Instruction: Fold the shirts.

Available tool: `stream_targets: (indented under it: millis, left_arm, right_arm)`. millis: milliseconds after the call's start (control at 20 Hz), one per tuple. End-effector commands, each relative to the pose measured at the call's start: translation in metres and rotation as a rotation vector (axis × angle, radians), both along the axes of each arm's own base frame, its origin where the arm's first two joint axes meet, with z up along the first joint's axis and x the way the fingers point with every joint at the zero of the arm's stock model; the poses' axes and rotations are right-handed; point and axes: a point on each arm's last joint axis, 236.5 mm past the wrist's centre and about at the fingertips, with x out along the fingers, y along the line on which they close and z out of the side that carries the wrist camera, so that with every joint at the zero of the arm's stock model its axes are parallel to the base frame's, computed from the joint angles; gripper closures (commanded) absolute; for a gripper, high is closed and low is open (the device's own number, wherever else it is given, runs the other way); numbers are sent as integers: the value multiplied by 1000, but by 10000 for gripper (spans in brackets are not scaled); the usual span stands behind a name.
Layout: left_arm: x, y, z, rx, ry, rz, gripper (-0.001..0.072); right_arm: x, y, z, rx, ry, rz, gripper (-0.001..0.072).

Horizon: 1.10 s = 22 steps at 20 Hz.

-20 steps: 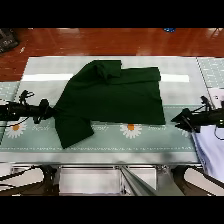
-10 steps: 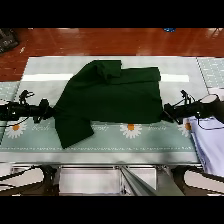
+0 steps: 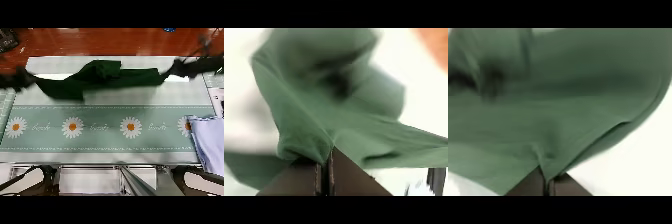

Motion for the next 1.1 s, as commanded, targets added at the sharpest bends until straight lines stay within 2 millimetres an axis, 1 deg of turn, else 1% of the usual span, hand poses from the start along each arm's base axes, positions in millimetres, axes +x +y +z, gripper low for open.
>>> stream_targets:
  millis: [0, 50, 100, 150, 200, 250, 300, 350, 400, 500, 550, 650, 700, 750, 800, 900, 950, 1000, 1050]
  left_arm:
    - [-8, -10, 179, 135, -407, -11, 681]
    - [-18, -14, 219, 179, -488, 0, 682]
    - [-30, -18, 253, 222, -562, 7, 682]
    - [-46, -24, 284, 267, -633, 6, 681]
    - [-62, -34, 306, 290, -680, -6, 682]
    - [-78, -44, 322, 315, -716, -27, 681]
    - [-96, -55, 333, 344, -745, -53, 682]
    - [-112, -63, 340, 376, -763, -71, 682]
    - [-125, -68, 341, 413, -768, -79, 682]
    - [-153, -70, 337, 512, -748, -61, 682]
    - [-166, -67, 338, 547, -730, -15, 682]
    - [-198, -67, 345, 635, -755, 48, 682]
    - [-215, -64, 347, 692, -767, 80, 682]
    - [-233, -56, 349, 738, -771, 128, 682]
    - [-252, -43, 351, 779, -772, 181, 682]
    - [-282, -21, 352, 799, -768, 248, 682]
    - [-290, -15, 347, 798, -754, 248, 682]
    - [-294, -7, 337, 801, -707, 247, 682]
    - [-291, 1, 321, 808, -630, 246, 682]
  right_arm:
    - [-4, -24, 165, -111, -353, -65, 693]
    - [-15, -28, 202, -131, -436, -78, 694]
    - [-31, -29, 237, -148, -521, -90, 694]
    - [-48, -30, 265, -162, -590, -102, 693]
    - [-68, -31, 288, -173, -652, -118, 693]
    - [-89, -33, 304, -196, -696, -136, 694]
    - [-108, -35, 315, -227, -728, -155, 693]
    - [-126, -40, 324, -269, -755, -179, 693]
    - [-146, -45, 332, -316, -778, -207, 693]
    - [-183, -53, 339, -392, -793, -250, 693]
    - [-201, -56, 341, -418, -801, -270, 693]
    - [-228, -57, 342, -440, -811, -299, 693]
    - [-241, -57, 340, -450, -807, -303, 693]
    - [-251, -56, 334, -456, -794, -305, 693]
    - [-259, -57, 329, -464, -777, -309, 693]
    - [-268, -57, 316, -464, -737, -313, 693]
    - [-269, -58, 307, -465, -708, -311, 693]
    - [-268, -58, 293, -460, -660, -304, 693]
    - [-267, -58, 276, -458, -598, -286, 693]
